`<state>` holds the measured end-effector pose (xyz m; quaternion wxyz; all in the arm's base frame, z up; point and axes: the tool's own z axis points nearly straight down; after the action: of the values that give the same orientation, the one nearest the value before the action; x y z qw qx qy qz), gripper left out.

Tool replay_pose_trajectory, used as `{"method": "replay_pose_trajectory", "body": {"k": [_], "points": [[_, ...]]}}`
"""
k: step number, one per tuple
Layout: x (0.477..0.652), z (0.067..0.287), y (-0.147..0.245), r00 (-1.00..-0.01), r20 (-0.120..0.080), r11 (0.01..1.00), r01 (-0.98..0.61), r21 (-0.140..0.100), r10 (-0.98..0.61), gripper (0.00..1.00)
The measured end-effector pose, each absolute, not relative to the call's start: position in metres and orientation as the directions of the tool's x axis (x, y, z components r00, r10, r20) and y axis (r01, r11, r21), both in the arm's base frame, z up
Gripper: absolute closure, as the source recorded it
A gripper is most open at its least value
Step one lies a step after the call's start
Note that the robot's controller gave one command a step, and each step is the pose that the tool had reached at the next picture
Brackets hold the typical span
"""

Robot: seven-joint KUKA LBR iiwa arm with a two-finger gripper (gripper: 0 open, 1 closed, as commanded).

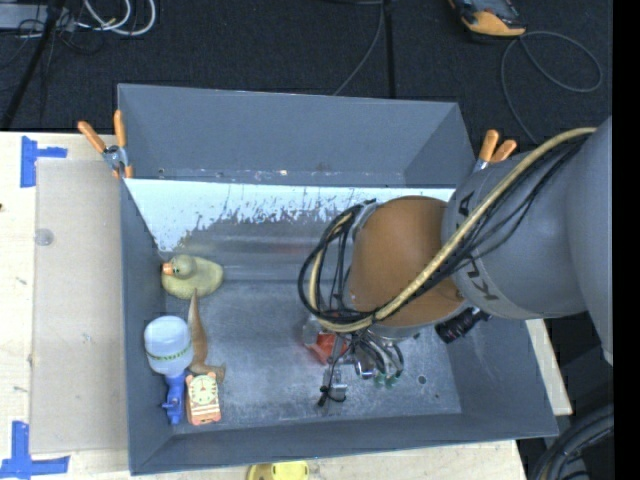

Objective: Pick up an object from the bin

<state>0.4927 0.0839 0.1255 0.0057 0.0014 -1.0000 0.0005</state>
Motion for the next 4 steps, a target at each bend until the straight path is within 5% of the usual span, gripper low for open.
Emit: {"method": "replay_pose_trajectory", "body": {"k": [1,3,4], "points": [[0.495,0.130,0.083,-1.000,0.003,1.000,0.001,0.000,0.001,0.00],[0.536,0.096,0.036,-0.998,0.009,0.998,-0.057,0.002,-0.057,0.00],[0.542,0.117,0.033,-0.999,0.002,0.999,-0.034,0.001,-0.034,0.00]]}}
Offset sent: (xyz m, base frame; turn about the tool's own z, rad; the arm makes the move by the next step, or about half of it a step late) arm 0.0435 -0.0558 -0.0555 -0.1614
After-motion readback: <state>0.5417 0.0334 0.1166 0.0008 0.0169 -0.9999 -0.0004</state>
